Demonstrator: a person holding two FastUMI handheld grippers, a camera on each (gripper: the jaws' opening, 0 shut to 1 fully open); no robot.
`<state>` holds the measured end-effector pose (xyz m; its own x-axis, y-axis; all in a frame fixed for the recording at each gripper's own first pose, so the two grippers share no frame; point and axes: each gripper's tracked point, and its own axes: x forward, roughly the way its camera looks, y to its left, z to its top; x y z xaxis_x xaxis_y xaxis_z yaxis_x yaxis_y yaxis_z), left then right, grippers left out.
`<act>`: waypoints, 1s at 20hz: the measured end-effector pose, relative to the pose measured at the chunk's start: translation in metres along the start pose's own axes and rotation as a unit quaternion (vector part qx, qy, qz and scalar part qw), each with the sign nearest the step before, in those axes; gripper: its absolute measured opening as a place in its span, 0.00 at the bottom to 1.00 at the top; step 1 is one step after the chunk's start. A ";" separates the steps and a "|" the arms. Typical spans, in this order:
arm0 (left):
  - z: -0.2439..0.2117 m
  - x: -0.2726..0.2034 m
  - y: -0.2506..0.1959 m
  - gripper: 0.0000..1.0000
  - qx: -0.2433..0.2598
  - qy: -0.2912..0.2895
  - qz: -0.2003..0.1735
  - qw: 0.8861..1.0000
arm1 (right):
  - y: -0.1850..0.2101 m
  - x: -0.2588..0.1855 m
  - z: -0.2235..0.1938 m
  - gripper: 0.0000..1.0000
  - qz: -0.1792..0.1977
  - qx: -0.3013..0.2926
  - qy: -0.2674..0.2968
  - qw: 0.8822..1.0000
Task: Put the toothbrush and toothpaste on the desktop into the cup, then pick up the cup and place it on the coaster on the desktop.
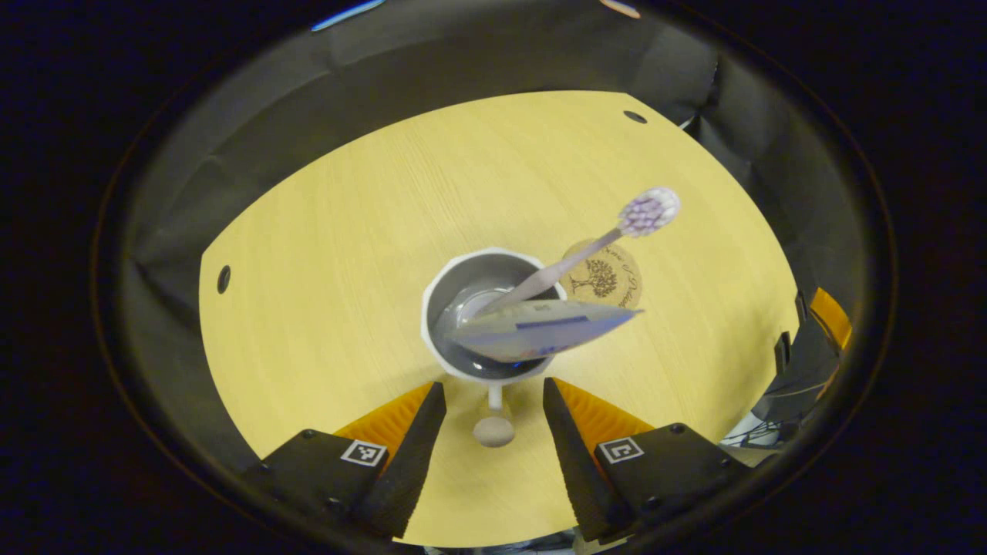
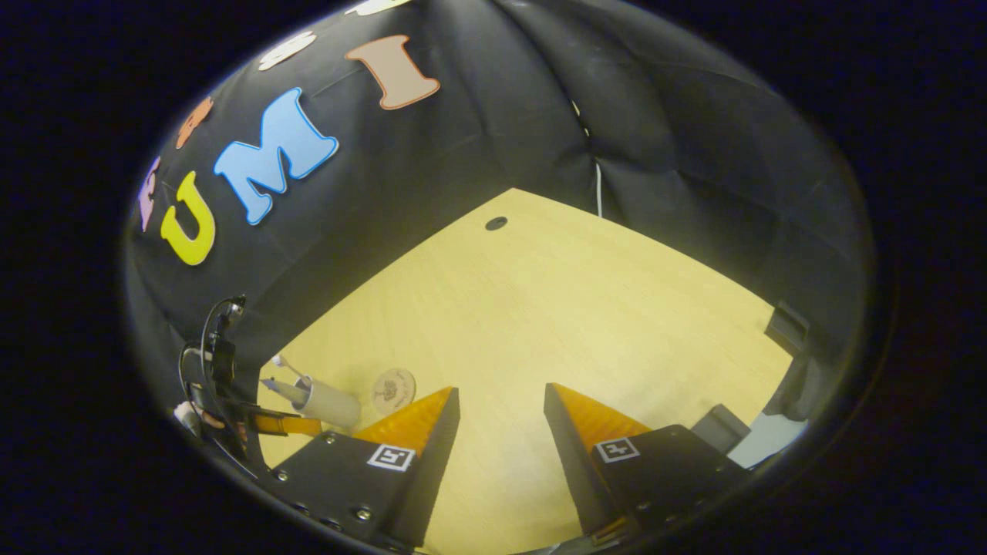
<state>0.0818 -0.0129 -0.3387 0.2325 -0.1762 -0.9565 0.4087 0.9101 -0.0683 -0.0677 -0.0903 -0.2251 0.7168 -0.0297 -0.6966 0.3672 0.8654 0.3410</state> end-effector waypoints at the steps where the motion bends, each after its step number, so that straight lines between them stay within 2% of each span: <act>1: 0.001 0.005 0.001 0.84 0.002 0.006 0.004 1.000 | -0.001 0.000 -0.005 0.70 -0.001 0.000 0.005 1.000; 6: -0.002 0.029 0.004 0.86 -0.005 0.043 0.006 0.999 | -0.004 -0.003 -0.021 0.70 -0.005 -0.007 0.026 1.000; 7: -0.003 0.035 0.005 0.77 -0.012 0.049 0.004 0.999 | -0.003 -0.001 -0.022 0.70 -0.006 -0.009 0.029 1.000; 8: -0.004 0.037 0.003 0.77 -0.019 0.056 0.000 0.998 | -0.003 0.000 -0.023 0.70 -0.007 -0.012 0.033 0.999; 11: -0.007 0.045 0.003 0.57 -0.041 0.062 -0.002 0.997 | -0.003 0.000 -0.026 0.70 -0.012 -0.014 0.042 0.999; 14: -0.002 0.046 0.002 0.37 -0.037 0.053 -0.004 0.998 | -0.003 0.000 -0.029 0.70 -0.018 -0.013 0.052 0.998; 20: 0.009 0.040 -0.011 0.35 -0.038 0.028 -0.014 0.999 | -0.004 -0.001 -0.030 0.70 -0.021 -0.012 0.060 0.998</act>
<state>0.0942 -0.0332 -0.3739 0.1714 -0.1818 -0.9683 0.3455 0.9315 -0.1137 -0.0877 -0.0785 -0.2450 0.6244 -0.0071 -0.7811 0.3806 0.8760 0.2963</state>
